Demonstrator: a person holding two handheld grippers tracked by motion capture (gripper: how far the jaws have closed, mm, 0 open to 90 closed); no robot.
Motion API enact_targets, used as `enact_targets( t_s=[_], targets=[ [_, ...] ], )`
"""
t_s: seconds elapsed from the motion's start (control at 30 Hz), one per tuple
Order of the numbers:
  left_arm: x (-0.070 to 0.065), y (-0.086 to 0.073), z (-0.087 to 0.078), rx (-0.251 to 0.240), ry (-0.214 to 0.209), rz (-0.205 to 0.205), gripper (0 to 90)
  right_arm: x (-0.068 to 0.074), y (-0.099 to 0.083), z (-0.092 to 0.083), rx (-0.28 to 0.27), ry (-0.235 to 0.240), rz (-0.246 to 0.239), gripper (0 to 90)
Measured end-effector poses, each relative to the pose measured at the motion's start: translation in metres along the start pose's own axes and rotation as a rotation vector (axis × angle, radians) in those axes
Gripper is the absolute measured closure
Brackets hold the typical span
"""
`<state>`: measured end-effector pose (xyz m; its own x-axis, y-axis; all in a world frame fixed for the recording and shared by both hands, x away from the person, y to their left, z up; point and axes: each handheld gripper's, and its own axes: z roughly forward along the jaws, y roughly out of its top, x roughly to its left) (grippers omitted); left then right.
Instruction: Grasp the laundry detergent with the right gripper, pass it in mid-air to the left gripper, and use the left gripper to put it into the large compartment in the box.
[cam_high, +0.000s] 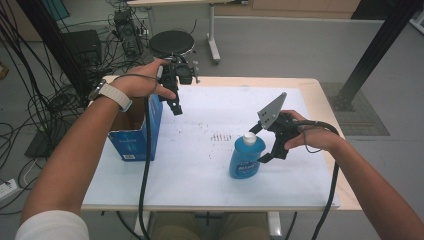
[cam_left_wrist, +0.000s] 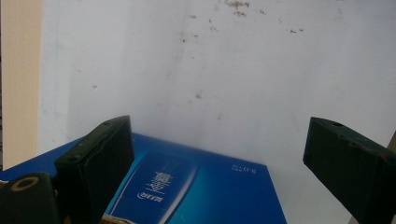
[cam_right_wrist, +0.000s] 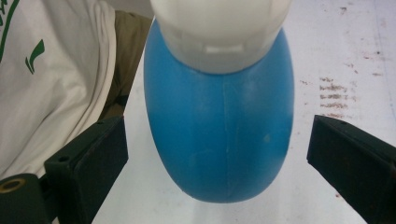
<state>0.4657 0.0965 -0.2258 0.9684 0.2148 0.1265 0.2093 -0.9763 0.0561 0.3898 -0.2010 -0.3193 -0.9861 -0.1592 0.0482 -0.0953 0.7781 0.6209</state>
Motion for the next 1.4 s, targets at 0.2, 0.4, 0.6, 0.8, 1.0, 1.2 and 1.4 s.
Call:
enact_targets(
  t_s=[0.2,0.4,0.6,0.8,1.0,1.2,1.4],
  targets=[
    [-0.0004,-0.0003,0.0022,-0.001,-0.004,0.001,9.1,-0.0010,-0.0036,0.0021,-0.021,0.004,0.011,4.6],
    [-0.0001,0.0000,0.0036,0.005,-0.008,-0.001,9.1,-0.0015,-0.0039,0.0024,-0.039,0.003,0.013,4.0],
    [-0.0001,0.0003,0.0036,0.006,-0.008,0.001,9.2,-0.0021,-0.0044,0.0029,-0.036,0.008,0.018,4.3],
    [-0.0004,0.0002,0.0030,0.006,-0.006,0.001,9.2,-0.0019,-0.0044,0.0029,-0.034,0.008,0.021,4.3],
    [-0.0004,0.0007,0.0026,0.004,-0.009,0.001,9.2,-0.0018,-0.0048,0.0027,-0.030,0.004,0.026,4.9],
    [-0.0009,0.0015,0.0021,0.000,-0.009,-0.002,9.2,-0.0019,-0.0053,0.0009,-0.035,0.004,0.026,5.1],
    [-0.0008,0.0020,0.0023,0.002,-0.010,-0.001,9.2,-0.0008,-0.0051,0.0000,-0.038,0.003,0.026,5.0]
  ],
)
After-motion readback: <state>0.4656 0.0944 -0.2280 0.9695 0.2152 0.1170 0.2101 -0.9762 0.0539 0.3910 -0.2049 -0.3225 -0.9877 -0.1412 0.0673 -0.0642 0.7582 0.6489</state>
